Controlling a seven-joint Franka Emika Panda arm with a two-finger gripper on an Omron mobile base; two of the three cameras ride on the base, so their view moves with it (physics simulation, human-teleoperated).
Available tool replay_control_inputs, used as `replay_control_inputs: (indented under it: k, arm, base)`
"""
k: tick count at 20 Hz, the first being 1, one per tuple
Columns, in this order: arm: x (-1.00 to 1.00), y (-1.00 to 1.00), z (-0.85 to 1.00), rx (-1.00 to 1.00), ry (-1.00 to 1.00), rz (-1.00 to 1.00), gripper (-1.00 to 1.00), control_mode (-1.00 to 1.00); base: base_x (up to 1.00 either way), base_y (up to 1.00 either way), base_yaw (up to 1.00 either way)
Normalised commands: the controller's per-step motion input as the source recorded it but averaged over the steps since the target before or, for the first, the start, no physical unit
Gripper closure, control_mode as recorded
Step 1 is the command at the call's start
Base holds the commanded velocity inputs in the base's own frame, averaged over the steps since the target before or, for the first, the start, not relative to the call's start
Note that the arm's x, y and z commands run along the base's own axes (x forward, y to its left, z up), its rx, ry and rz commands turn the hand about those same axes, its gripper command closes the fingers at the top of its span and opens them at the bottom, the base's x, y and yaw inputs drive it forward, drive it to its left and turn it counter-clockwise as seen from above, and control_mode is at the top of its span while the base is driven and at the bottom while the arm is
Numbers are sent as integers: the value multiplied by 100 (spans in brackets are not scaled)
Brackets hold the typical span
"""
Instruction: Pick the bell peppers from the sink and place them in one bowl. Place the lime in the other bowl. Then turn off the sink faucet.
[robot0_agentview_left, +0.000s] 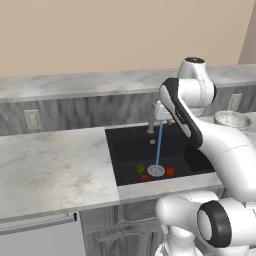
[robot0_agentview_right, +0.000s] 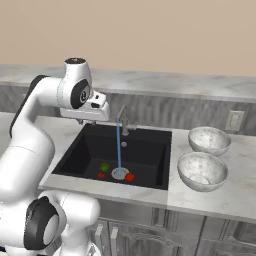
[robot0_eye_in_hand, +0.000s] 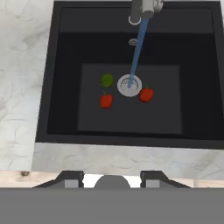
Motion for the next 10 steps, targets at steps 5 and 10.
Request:
replay_control_inputs:
  k: [5, 10]
  arm:
    - [-8, -7, -10, 0, 0, 0, -100, -100]
    - [-10, -24, -22, 0, 0, 0, -100, -100]
  base:
    - [0, 0, 0]
    - [0, 0, 0]
